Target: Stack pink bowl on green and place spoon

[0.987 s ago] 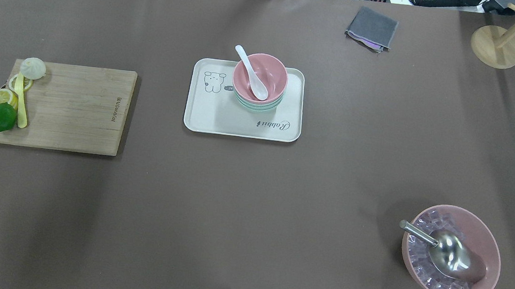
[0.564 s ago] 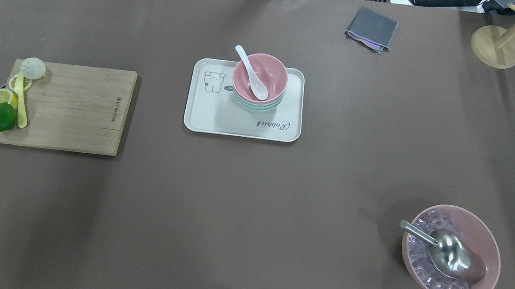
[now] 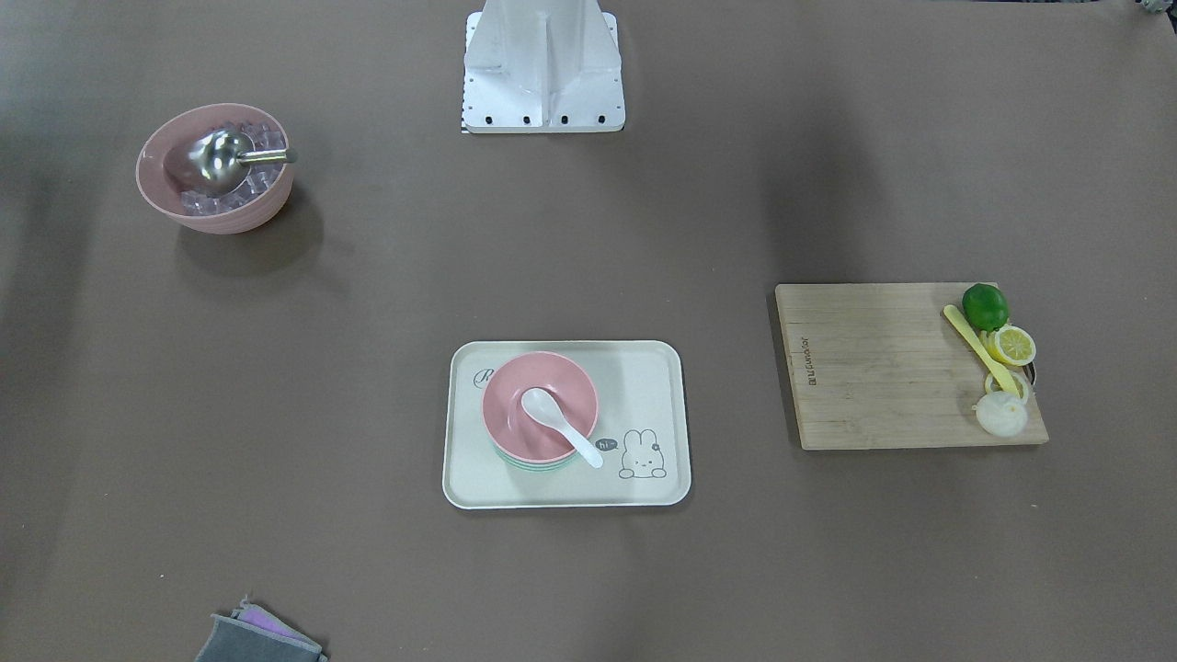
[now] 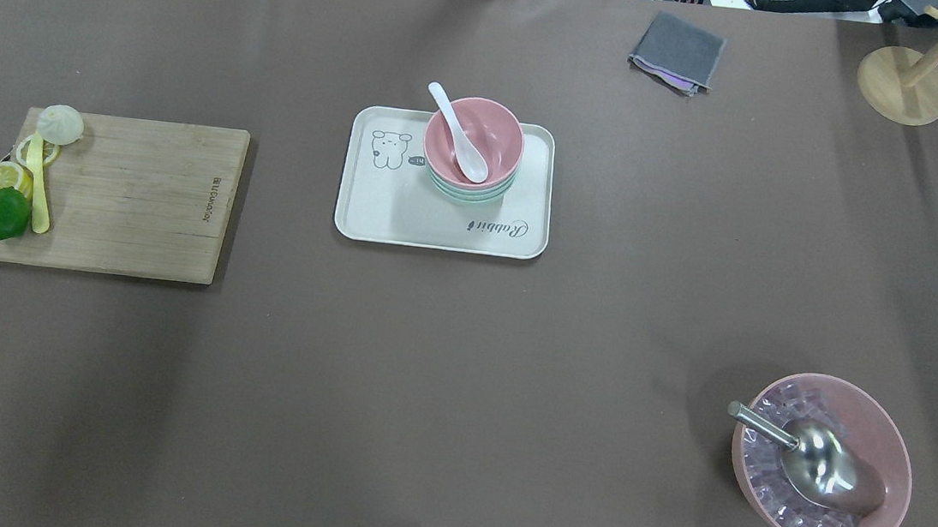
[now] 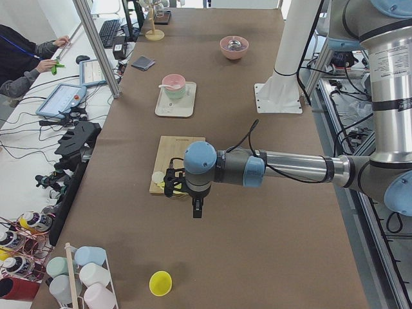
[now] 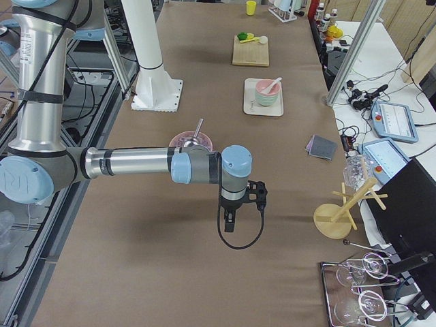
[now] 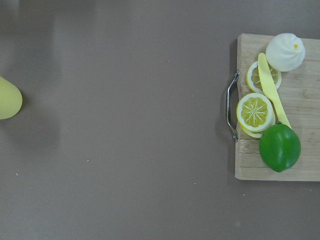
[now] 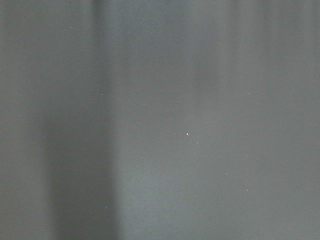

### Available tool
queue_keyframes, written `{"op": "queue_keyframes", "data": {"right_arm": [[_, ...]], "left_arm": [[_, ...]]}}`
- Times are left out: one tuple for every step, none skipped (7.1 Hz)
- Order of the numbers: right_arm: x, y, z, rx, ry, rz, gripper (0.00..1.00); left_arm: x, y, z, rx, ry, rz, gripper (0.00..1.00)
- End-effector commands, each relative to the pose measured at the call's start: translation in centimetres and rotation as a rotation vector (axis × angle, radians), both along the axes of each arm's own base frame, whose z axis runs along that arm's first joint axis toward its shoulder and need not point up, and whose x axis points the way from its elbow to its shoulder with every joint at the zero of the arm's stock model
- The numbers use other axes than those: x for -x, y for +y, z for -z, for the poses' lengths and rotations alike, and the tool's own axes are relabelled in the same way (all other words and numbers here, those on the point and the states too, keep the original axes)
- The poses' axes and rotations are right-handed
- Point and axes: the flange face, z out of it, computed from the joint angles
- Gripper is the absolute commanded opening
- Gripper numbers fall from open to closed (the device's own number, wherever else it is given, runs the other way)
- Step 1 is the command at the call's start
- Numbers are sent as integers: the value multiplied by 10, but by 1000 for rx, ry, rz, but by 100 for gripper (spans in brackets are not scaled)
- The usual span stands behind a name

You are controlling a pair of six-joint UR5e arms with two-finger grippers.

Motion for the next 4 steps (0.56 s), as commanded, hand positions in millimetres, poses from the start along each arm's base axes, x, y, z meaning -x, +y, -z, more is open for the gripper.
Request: {"op": "queue_keyframes", "data": {"right_arm": [[0, 0, 0, 1, 1, 0, 100], [0, 0, 0, 1, 1, 0, 100], [0, 1, -1, 2, 1, 0, 100], [0, 2, -2, 5, 2, 0, 100]], "left_arm": [[0, 0, 0, -1, 0, 0, 98], [0, 0, 3, -5, -1, 0, 98], [0, 0, 3, -5, -1, 0, 98], [0, 0, 3, -5, -1, 0, 98]]}}
